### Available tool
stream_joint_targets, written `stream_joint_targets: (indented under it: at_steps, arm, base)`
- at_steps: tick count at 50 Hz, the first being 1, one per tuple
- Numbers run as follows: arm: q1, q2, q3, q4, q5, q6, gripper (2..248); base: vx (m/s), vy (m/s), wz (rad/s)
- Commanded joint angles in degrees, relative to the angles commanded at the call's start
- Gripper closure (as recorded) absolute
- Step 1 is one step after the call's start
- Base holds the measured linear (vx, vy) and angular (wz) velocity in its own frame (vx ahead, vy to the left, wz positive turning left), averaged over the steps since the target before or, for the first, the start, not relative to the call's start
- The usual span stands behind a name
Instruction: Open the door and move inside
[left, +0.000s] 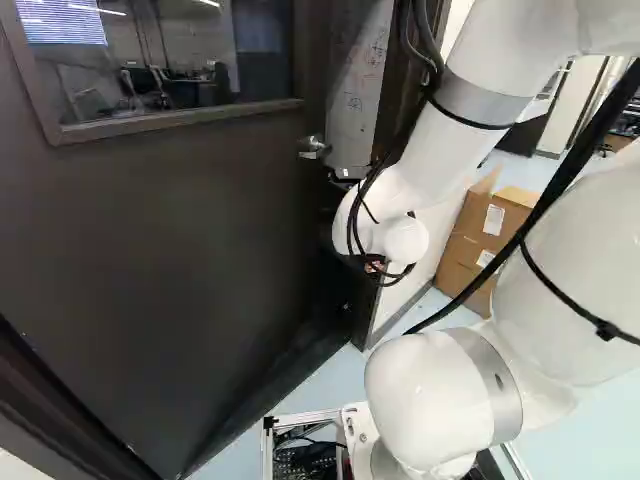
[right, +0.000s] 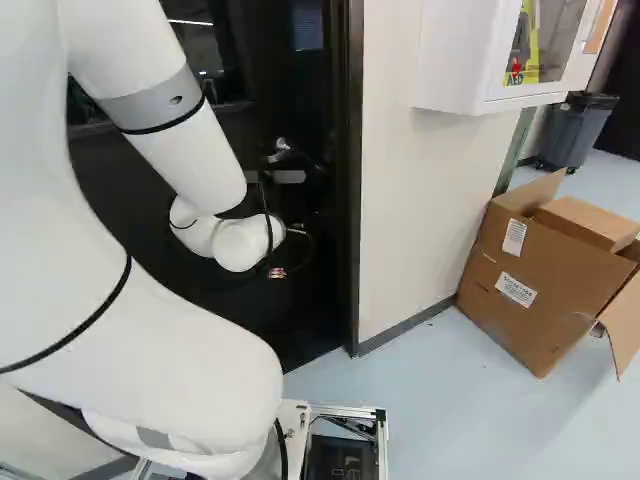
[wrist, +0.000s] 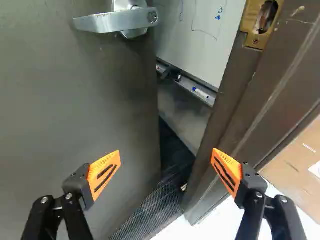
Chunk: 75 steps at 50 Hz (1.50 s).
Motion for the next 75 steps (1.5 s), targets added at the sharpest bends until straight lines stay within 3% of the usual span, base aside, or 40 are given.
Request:
stream_joint_targets:
  at_steps: [37,75]
  arm:
    - [0.0,0.0,0.0,0.0,0.0,0.0,3]
    - [0.0,-1.2,-1.1,0.0,0.0,0.0,3]
  base:
    - [0.057,0.098,-0.016]
    - [0.001,0.009,0.0]
